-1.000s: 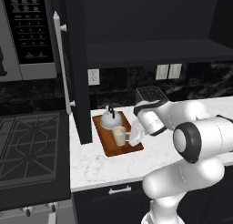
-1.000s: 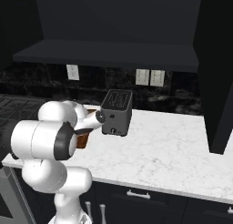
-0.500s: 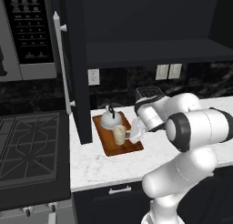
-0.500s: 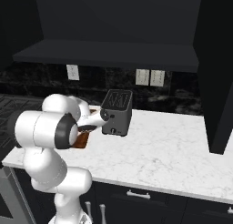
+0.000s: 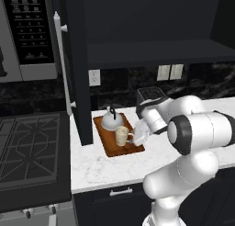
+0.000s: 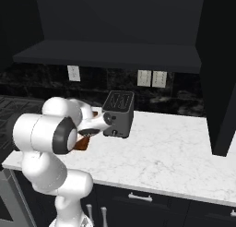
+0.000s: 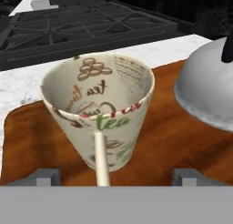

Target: Pick the kettle from the counter and place it on the tray. Then pick the mug from the cabinet and place it on the tray. Then close the cabinet doors.

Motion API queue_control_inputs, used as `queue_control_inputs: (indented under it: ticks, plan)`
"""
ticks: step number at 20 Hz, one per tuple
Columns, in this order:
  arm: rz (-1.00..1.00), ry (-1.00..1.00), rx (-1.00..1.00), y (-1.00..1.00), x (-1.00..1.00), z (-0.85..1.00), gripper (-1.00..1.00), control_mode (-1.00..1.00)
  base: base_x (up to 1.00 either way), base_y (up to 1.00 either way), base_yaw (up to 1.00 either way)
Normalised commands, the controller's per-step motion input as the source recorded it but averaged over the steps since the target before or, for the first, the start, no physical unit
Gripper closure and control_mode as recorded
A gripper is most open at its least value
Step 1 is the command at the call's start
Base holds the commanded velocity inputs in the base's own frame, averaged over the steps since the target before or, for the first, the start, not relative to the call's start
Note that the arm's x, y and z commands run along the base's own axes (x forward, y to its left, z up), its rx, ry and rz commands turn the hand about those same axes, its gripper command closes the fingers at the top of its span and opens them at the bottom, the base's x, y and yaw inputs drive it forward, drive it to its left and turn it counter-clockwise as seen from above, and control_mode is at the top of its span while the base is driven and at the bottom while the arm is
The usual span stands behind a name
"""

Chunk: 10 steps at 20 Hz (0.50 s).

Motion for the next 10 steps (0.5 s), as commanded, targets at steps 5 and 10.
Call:
queue_control_inputs:
  ticks: [5, 10]
  plan:
    - [0.00, 0.00, 0.01, -0.20, -0.13, 0.52, -1.00, -1.00, 0.00, 0.00, 0.00]
    - [0.00, 0.06, 0.05, -0.07, -0.35, 0.58, -1.00, -1.00, 0.00, 0.00, 0.00]
